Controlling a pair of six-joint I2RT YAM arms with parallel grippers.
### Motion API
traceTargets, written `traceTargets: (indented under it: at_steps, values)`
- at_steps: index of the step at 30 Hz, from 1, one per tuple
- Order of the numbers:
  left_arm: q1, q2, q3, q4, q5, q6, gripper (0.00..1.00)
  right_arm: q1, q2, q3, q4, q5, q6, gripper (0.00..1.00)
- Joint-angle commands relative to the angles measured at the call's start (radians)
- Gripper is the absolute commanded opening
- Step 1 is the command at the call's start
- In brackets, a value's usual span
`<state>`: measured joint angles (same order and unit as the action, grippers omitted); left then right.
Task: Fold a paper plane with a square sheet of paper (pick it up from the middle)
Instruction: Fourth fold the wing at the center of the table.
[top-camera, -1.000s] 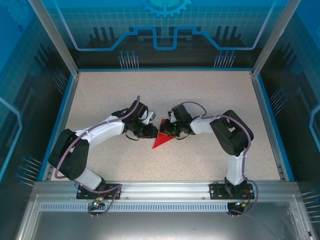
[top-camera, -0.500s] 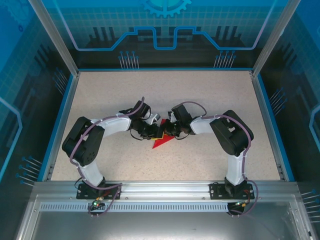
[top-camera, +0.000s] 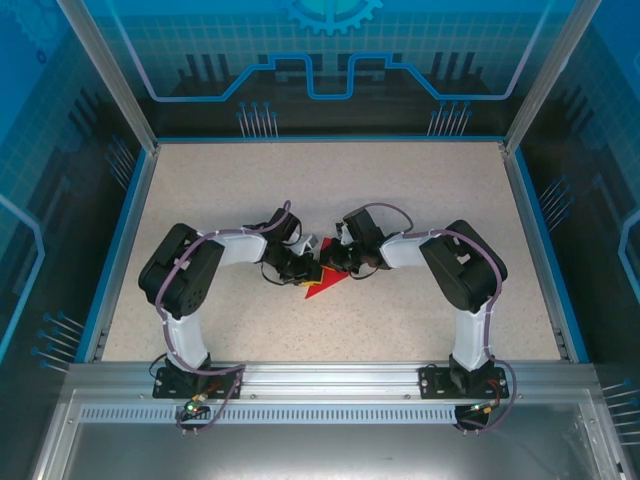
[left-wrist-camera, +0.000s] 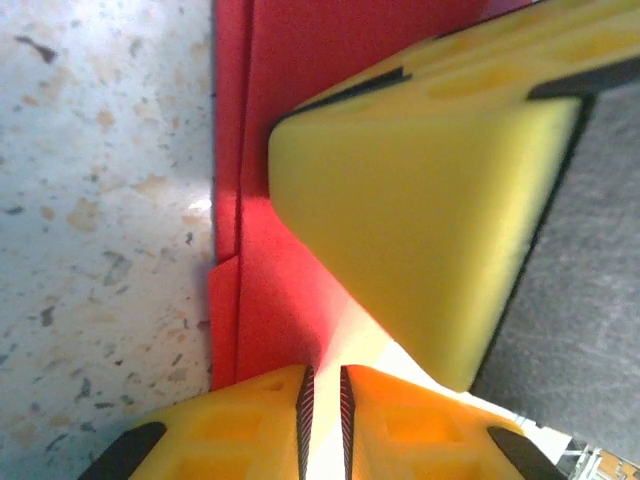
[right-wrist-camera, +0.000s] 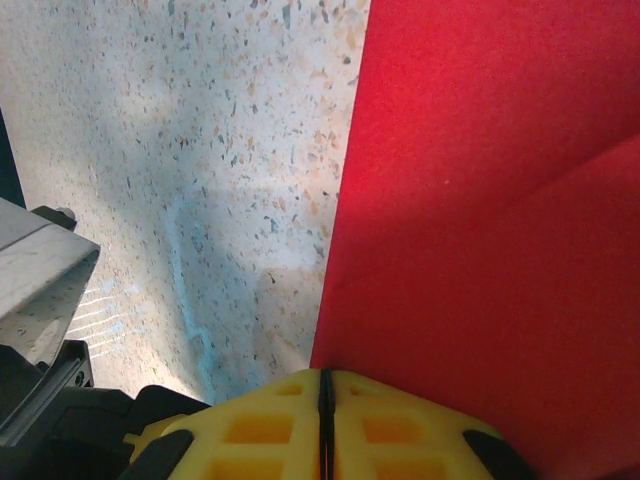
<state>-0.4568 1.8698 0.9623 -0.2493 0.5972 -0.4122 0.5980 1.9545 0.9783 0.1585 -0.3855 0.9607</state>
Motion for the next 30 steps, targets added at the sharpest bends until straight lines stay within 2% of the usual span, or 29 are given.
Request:
traceTargets:
  at_steps: [1, 9, 17, 26, 30]
  values:
    - [0.005, 0.023, -0.057, -0.027, -0.040, 0.014, 0.20, 0.017, 0.063, -0.045, -0.120, 0.068, -0.022, 0.10]
    - [0.005, -0.045, -0.137, -0.075, -0.094, 0.025, 0.20, 0.018, 0.064, -0.040, -0.125, 0.068, -0.022, 0.11]
    - [0.003, -0.111, -0.176, -0.119, -0.090, 0.030, 0.21, 0.017, 0.064, -0.042, -0.127, 0.071, -0.021, 0.10]
    - [0.001, -0.247, -0.146, -0.107, -0.085, -0.003, 0.22, 0.020, 0.064, -0.044, -0.120, 0.070, -0.018, 0.11]
    - [0.001, -0.284, -0.115, -0.087, -0.038, -0.021, 0.23, 0.020, 0.065, -0.044, -0.120, 0.070, -0.017, 0.10]
